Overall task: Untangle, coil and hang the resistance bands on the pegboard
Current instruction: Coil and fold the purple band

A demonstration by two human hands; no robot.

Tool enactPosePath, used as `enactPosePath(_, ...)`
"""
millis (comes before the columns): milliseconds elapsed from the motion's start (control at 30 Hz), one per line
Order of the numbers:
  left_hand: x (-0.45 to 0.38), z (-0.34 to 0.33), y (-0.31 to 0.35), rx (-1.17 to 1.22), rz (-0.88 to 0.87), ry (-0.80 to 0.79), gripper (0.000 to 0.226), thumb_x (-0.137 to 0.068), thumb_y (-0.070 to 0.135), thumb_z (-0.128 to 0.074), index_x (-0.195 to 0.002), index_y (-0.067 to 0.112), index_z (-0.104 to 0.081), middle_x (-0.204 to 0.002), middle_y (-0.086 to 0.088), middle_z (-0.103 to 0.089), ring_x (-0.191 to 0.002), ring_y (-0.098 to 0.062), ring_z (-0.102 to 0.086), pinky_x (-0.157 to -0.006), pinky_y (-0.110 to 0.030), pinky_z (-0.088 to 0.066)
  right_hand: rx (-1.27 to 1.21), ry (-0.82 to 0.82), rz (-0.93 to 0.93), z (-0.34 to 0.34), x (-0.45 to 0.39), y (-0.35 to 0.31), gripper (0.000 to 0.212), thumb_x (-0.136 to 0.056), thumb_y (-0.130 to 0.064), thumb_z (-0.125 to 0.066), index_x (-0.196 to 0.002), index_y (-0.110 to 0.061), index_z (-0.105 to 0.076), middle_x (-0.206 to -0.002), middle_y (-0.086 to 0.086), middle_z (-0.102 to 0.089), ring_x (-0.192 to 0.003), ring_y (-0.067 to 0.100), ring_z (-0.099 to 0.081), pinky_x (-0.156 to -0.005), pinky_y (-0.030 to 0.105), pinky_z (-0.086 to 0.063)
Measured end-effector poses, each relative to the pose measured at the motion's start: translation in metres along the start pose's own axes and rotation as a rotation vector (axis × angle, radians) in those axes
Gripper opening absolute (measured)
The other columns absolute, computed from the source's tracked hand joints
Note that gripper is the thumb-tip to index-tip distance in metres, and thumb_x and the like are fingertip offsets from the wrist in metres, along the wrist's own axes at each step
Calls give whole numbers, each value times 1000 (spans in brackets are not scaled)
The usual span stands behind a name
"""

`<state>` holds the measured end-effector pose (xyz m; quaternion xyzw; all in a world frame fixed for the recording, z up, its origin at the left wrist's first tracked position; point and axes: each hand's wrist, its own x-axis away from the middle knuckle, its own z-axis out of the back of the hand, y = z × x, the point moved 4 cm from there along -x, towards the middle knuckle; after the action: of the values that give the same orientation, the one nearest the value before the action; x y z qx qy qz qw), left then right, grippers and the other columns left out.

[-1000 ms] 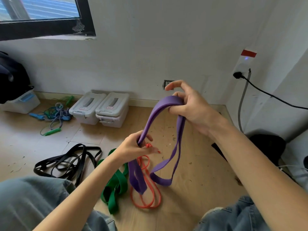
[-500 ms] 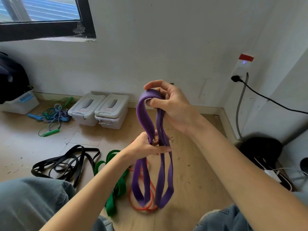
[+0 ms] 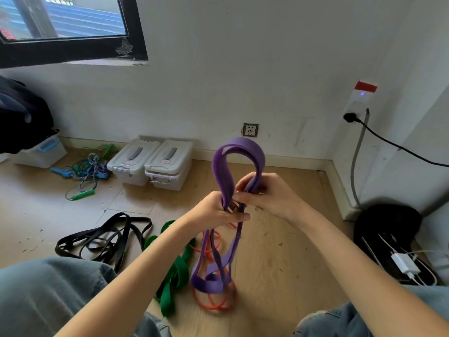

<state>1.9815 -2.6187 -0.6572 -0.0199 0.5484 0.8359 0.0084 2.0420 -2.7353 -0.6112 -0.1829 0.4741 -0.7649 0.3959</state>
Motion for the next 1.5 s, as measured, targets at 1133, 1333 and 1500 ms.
enactPosePath(1133,-12,-11,-16,-399,43,84,70,-67,40,-79,-123,9,-51,-104,6,-52,-98,-7,-50,-83,-8,-37,119,-147,42,-19,-32,-32,64,-61,-30,-86,-115,-25,-52,-91,-6,-67,-87,8,-64,-75,19,-50)
enactPosePath(1333,-4,-5,-26,-247,58,79,41,-65,34,-82,-97,20,-61,-85,6,-63,-84,-12,-62,-78,-22,-52,97,-136,-18,-20,-32,-22,42,-71,-21,-80,-106,-18,-57,-88,-2,-63,-72,7,-60,-50,11,-44)
enactPosePath(1500,1,-8,-33,103,99,63,20,-70,14,-79,-78,17,-61,-72,3,-66,-69,-12,-65,-68,-23,-54,-236,8,2,-5,-24,-17,28,-76,-11,-74,-102,-11,-62,-78,-6,-67,-60,1,-62,-58,12,-49)
